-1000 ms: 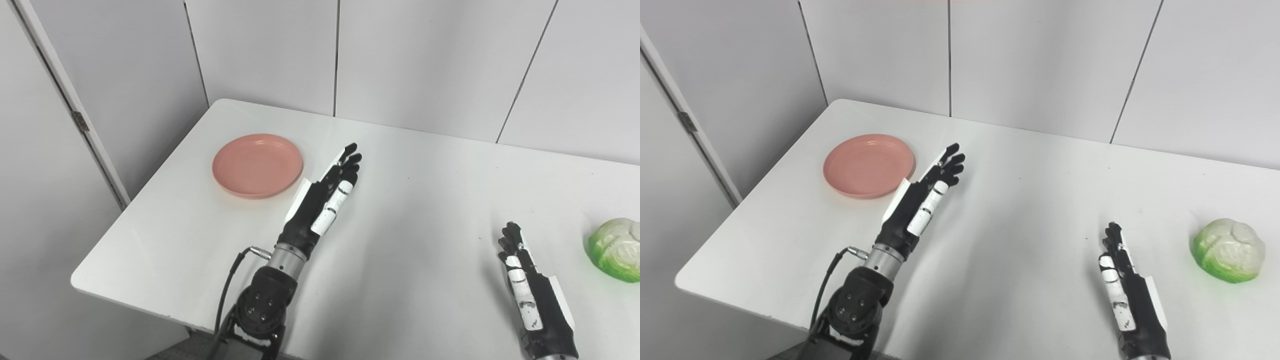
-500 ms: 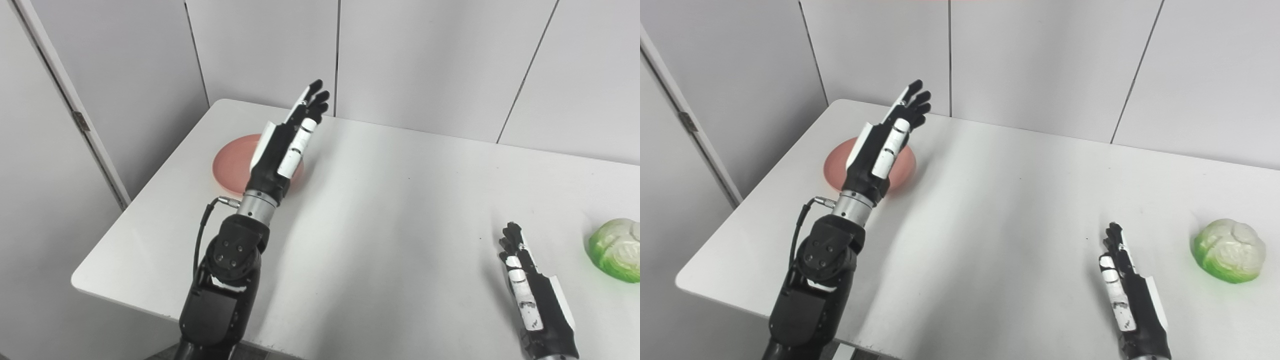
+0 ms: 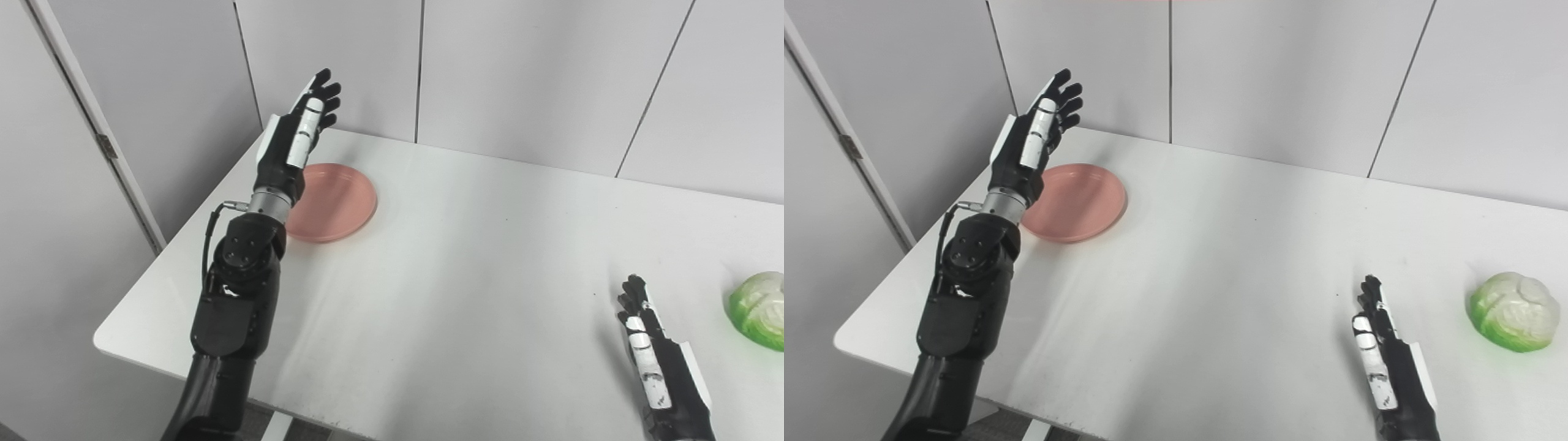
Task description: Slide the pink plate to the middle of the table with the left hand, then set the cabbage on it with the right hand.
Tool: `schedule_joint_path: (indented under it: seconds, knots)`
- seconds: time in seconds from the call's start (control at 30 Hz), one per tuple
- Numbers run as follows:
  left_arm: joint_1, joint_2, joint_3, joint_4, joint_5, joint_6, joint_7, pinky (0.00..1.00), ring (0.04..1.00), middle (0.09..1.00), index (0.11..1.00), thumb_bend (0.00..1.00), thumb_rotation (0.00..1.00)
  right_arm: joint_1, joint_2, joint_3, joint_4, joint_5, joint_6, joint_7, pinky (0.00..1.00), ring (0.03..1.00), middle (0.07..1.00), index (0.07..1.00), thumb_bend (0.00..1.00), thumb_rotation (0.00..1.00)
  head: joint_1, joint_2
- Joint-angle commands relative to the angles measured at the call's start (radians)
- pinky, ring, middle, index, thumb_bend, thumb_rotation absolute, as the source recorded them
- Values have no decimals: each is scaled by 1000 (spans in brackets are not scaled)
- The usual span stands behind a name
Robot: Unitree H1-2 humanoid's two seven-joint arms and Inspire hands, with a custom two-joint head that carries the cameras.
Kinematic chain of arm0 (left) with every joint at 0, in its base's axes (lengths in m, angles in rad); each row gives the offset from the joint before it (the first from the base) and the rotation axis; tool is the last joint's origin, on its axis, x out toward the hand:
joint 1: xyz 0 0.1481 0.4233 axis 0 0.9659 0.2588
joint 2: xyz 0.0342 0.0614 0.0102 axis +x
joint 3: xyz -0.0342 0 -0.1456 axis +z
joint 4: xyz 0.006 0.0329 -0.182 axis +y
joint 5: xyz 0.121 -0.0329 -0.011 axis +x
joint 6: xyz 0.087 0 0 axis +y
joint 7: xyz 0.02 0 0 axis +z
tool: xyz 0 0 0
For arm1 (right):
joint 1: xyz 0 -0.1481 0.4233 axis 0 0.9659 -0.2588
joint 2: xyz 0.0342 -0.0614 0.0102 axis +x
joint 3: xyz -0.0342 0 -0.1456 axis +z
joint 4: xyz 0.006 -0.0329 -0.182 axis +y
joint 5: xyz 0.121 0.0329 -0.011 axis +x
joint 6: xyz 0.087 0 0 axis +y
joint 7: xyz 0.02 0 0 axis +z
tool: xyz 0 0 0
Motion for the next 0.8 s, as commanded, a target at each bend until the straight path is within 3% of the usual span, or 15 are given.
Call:
schedule_joint_path:
  seconds: [0.0,0.17,0.77]
  knots:
    - [-74,41,18,6,-24,-40,6,915,908,915,916,547,1000,9,5,4,12,6,-12,-1,1000,1000,1000,1000,240,1000,3,2]
    - [-98,59,52,52,-74,-17,13,910,893,900,902,536,1000,10,7,3,10,11,-14,0,1000,1000,1000,1000,235,1000,7,2]
    - [-126,120,120,244,-170,-38,17,881,884,887,872,530,1000,15,4,3,-4,10,-12,2,1000,1000,1000,1000,222,1000,12,12]
